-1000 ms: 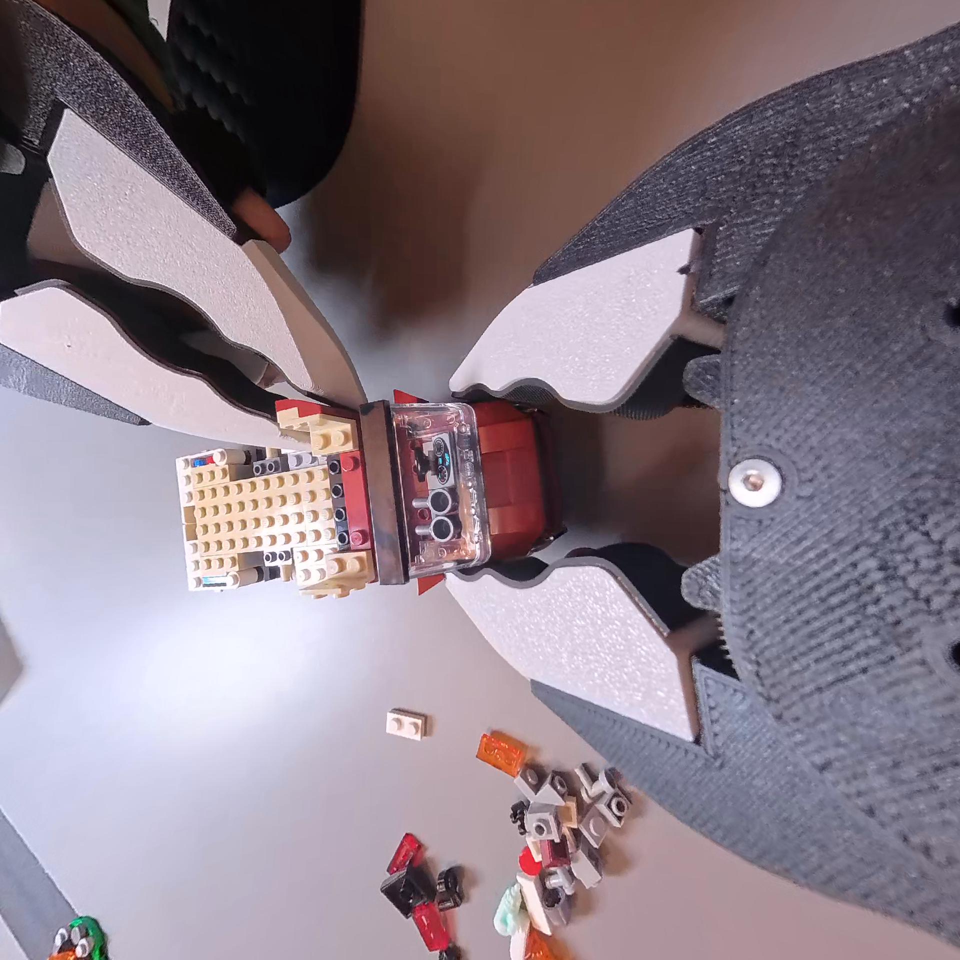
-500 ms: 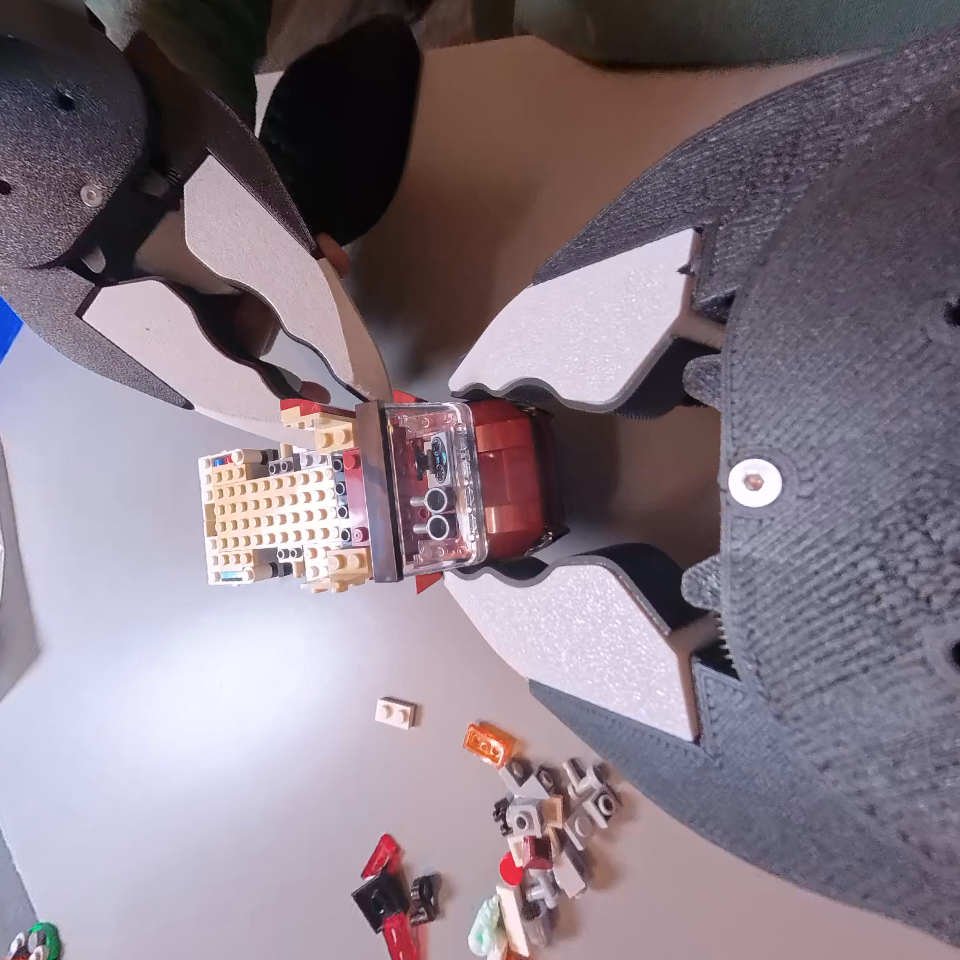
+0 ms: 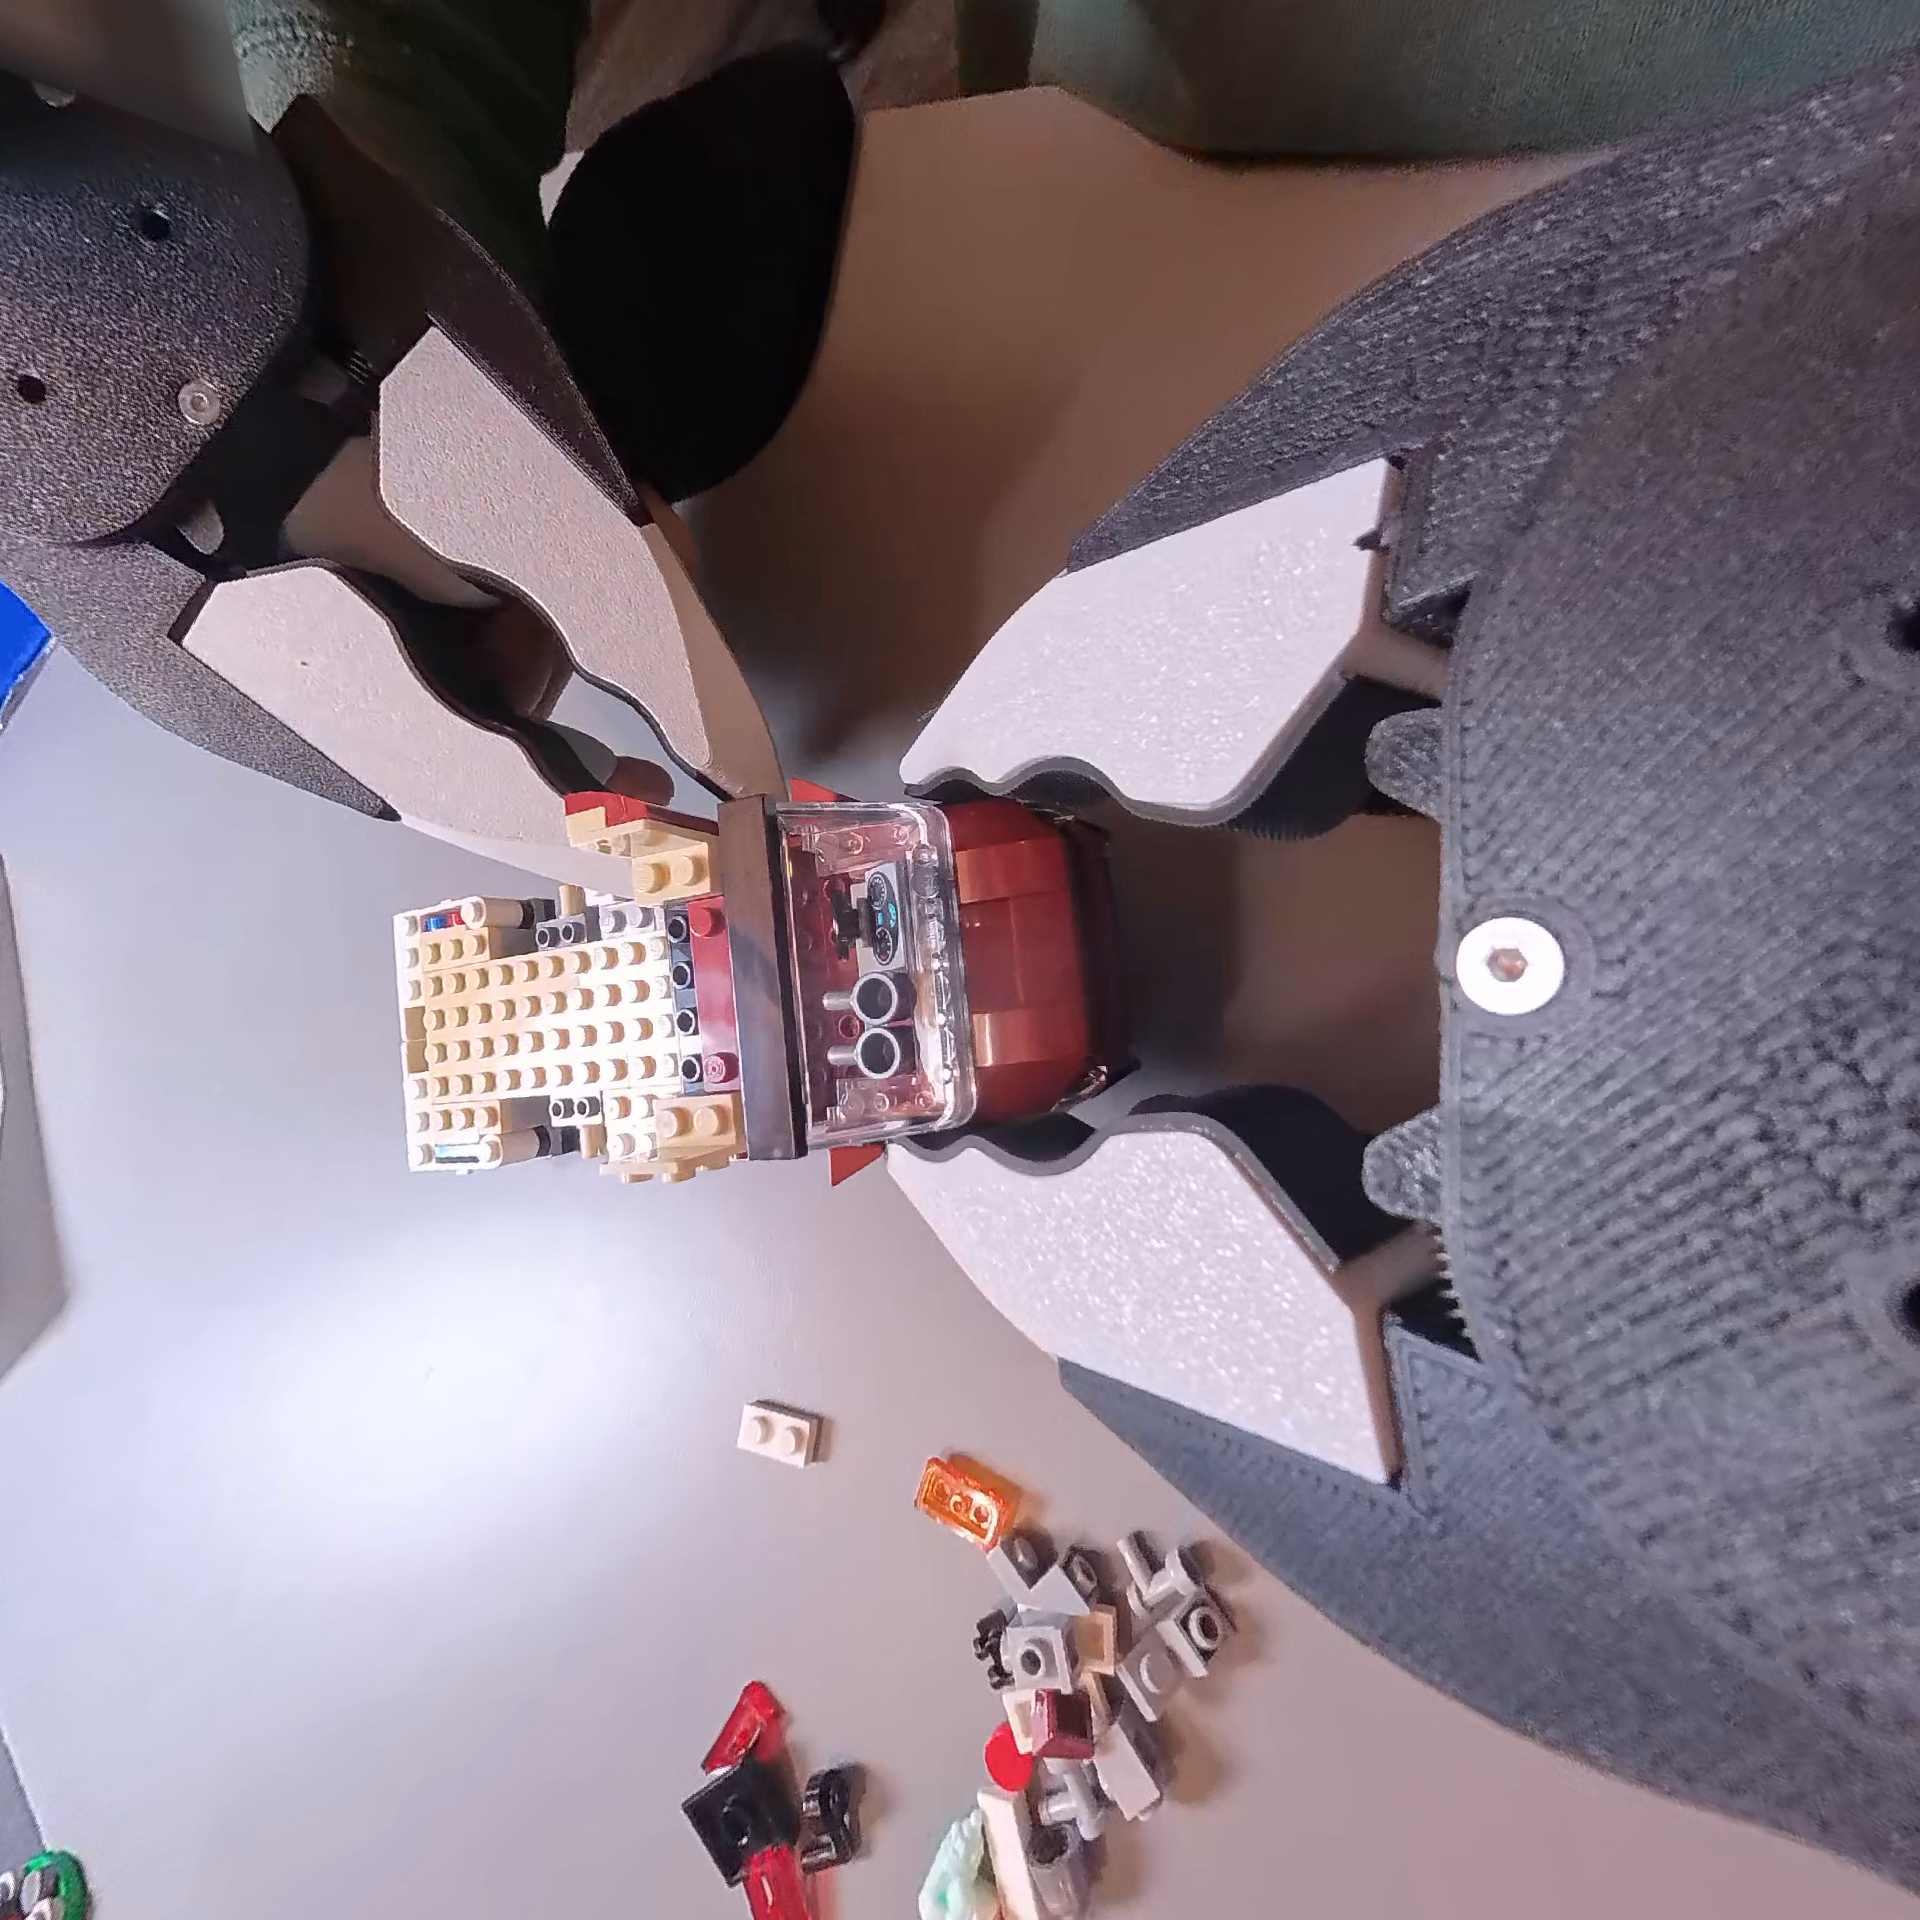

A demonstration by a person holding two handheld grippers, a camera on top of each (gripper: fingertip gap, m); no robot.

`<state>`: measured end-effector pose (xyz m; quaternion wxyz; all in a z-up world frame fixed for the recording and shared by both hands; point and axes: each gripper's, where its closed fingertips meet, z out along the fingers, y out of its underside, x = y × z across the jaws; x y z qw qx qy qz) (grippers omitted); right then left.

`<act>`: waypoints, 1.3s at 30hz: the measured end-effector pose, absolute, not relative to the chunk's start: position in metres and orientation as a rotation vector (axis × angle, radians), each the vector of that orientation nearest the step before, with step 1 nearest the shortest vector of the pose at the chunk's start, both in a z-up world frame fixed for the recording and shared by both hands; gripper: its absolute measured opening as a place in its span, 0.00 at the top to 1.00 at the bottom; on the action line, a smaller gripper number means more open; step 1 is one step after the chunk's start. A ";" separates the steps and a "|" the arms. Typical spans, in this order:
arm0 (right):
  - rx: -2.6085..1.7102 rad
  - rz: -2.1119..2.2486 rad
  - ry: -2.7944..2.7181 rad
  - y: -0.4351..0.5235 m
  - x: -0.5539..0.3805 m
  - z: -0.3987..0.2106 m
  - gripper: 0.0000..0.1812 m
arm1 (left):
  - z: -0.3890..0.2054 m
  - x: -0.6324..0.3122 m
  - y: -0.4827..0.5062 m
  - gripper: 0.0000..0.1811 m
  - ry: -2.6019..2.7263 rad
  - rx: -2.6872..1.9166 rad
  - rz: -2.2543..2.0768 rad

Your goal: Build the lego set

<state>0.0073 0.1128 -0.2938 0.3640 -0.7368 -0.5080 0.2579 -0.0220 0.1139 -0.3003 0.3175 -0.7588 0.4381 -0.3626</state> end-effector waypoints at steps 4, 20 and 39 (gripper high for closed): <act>-1.849 0.639 -1.278 0.112 0.001 -0.289 0.92 | -0.294 -0.029 0.115 0.67 1.149 -1.947 -1.048; -1.635 1.100 -0.925 0.102 0.079 -0.224 0.85 | -0.282 -0.055 0.103 0.68 1.330 -1.761 -1.340; -1.810 0.967 -1.151 0.083 0.054 -0.282 0.84 | -0.309 -0.060 0.092 0.68 1.610 -1.703 -1.044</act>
